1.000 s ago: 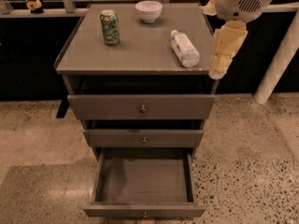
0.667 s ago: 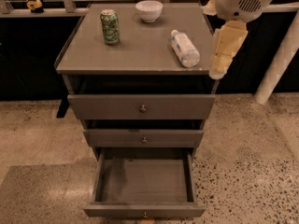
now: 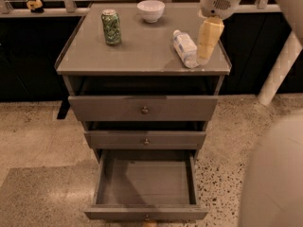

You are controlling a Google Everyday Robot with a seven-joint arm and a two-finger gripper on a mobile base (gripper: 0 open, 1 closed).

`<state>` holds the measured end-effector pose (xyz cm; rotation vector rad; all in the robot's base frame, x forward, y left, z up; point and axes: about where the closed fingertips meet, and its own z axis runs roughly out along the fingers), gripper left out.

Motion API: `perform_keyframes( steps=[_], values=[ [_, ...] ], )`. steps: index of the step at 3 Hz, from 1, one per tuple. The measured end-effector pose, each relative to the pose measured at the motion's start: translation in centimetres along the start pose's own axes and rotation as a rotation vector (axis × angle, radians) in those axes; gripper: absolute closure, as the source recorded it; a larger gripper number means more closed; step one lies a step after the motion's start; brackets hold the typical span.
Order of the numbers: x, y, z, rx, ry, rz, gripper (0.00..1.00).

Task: Place blue plastic bottle into bottom drawer

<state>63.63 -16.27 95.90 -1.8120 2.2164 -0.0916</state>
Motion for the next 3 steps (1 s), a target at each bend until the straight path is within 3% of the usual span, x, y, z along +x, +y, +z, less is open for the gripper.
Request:
perform_keyframes(
  steps=[1,2,3],
  values=[
    [-0.1,-4.6,4.4,-0.010,0.018,0.091,0.00],
    [-0.4,-7.2,5.4,0.042,-0.004,0.103,0.00],
    [-0.8,-7.9,5.8,0.062,-0.016,0.102,0.00]
  ],
)
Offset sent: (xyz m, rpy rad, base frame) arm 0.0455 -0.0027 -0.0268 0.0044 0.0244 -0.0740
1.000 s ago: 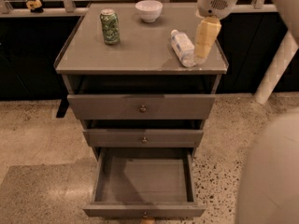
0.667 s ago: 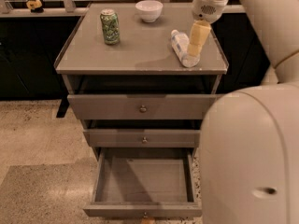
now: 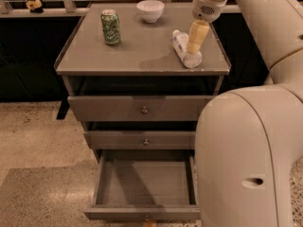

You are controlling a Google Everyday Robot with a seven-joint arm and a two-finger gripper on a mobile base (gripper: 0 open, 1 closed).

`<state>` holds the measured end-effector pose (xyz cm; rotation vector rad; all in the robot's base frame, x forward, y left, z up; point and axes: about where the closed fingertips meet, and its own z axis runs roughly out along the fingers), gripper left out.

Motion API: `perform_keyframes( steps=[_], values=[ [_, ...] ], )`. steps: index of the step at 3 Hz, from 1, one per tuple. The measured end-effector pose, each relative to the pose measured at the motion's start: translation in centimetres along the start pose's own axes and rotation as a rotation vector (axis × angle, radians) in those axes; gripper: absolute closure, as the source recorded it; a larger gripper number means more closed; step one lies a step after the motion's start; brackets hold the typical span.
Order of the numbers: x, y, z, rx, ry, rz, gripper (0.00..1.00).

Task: Place blue plastic bottle into bottom drawer

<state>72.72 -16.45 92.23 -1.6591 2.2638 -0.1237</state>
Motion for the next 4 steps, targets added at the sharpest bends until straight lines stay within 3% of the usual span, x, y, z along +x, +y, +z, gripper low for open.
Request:
perform_keyframes(
  steps=[1,2,3,4],
  values=[
    [-0.7,-0.7,-0.1,0.030,0.020,-0.069,0.00],
    [-2.2,-1.6,0.2,0.063,0.076,-0.208,0.00],
    [-2.6,-2.0,0.6,0.074,0.070,-0.212,0.00],
    [-3.1,-2.5,1.2,0.092,0.061,-0.166,0.00]
  ],
)
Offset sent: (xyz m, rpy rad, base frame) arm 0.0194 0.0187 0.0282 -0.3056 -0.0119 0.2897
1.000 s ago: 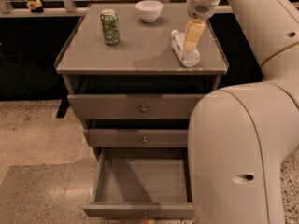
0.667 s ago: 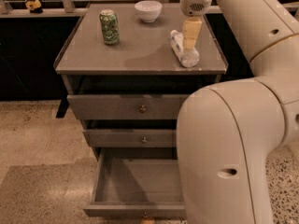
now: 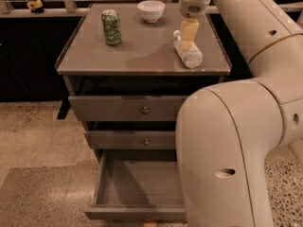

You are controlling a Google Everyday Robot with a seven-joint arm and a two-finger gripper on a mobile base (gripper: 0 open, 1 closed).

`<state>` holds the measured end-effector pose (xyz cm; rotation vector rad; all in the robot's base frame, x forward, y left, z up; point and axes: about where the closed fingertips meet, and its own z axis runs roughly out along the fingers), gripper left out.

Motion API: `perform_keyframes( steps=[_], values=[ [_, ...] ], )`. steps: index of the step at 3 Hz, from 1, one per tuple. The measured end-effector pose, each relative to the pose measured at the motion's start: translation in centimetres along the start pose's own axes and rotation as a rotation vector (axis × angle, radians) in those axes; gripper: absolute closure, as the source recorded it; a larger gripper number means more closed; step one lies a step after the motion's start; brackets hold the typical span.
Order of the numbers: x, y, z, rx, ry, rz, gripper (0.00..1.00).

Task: Place blue plastic bottle into bottom drawer

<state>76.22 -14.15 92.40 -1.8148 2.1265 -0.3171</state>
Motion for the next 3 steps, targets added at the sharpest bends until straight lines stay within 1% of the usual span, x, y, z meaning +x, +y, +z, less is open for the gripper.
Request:
perform_keyframes(
  steps=[1,2,3],
  values=[
    [-0.53,-1.37,1.76,0.031,-0.002,0.139,0.00],
    [-0.66,-1.36,2.06,0.030,-0.004,0.208,0.00],
    [-0.66,-1.37,2.07,0.030,-0.004,0.208,0.00]
  ],
)
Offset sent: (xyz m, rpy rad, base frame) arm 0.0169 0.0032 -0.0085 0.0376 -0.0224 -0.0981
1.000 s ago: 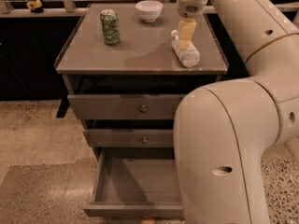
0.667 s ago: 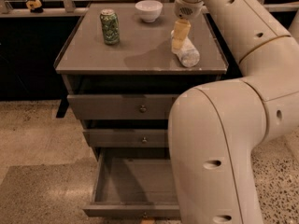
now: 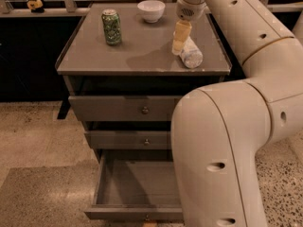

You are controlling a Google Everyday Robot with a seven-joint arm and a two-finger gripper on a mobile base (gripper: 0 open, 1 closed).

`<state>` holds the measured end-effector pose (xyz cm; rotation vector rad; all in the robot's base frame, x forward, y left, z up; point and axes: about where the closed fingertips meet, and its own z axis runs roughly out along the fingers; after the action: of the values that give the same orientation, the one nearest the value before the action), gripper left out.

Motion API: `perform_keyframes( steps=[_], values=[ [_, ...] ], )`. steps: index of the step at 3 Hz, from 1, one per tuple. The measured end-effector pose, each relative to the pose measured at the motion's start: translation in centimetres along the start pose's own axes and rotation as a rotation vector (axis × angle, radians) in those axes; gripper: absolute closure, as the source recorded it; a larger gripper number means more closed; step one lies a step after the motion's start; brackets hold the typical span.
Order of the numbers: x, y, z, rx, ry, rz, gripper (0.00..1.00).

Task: Place blue plastic bottle into bottom drawer

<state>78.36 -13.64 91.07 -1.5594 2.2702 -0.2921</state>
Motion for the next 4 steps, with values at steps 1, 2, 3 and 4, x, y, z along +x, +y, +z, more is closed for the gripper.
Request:
perform_keyframes(
  steps=[1,2,3,4],
  values=[
    [0.3,-0.5,1.0,0.005,-0.011,0.020,0.00],
    [1.5,-0.8,3.7,-0.013,-0.040,0.128,0.00],
    [1.5,-0.8,3.8,-0.013,-0.040,0.128,0.00],
    [2.0,-0.2,5.3,-0.045,-0.024,0.118,0.00]
  ],
)
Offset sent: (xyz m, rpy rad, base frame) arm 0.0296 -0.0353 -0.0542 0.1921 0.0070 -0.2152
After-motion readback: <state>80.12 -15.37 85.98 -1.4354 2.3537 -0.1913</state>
